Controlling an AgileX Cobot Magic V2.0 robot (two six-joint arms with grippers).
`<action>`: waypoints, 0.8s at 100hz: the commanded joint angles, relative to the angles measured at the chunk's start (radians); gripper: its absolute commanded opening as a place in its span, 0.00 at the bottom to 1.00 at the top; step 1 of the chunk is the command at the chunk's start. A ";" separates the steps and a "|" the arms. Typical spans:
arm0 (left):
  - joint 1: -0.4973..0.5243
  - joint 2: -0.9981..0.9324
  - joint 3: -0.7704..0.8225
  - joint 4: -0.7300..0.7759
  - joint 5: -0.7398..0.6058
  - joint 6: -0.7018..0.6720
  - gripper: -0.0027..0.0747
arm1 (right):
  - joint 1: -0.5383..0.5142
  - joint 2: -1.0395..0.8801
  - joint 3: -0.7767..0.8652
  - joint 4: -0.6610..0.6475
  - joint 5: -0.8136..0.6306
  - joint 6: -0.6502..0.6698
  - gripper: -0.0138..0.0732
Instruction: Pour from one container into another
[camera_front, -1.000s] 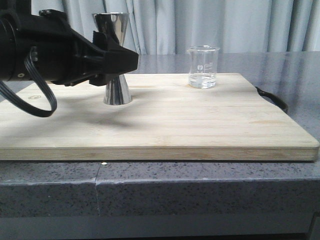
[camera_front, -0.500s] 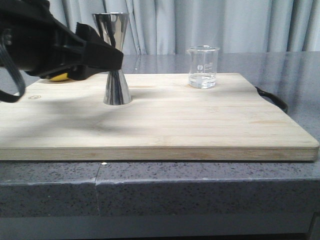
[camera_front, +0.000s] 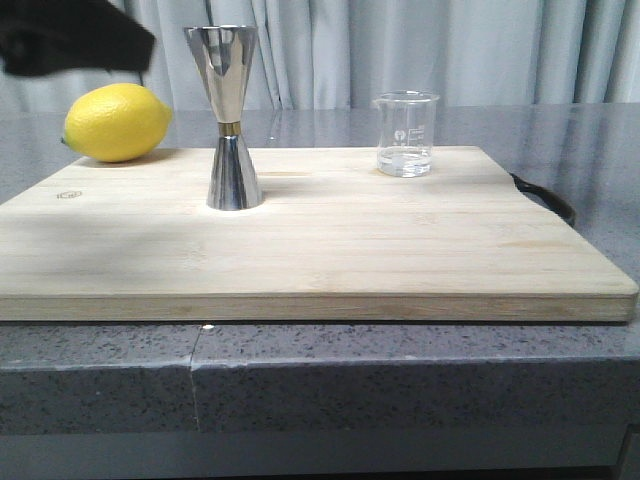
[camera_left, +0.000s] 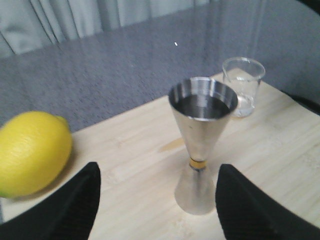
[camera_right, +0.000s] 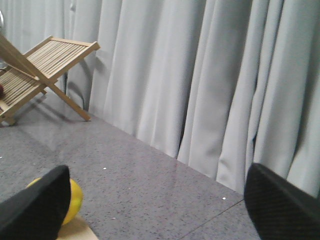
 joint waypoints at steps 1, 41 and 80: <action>0.044 -0.071 -0.034 0.005 -0.065 0.011 0.62 | -0.024 -0.076 -0.031 0.069 -0.052 -0.008 0.89; 0.374 -0.311 -0.095 0.043 -0.069 0.011 0.62 | -0.104 -0.448 -0.031 0.073 0.440 -0.008 0.89; 0.412 -0.567 -0.095 0.051 0.078 0.011 0.60 | -0.074 -0.832 0.104 0.055 0.705 -0.001 0.89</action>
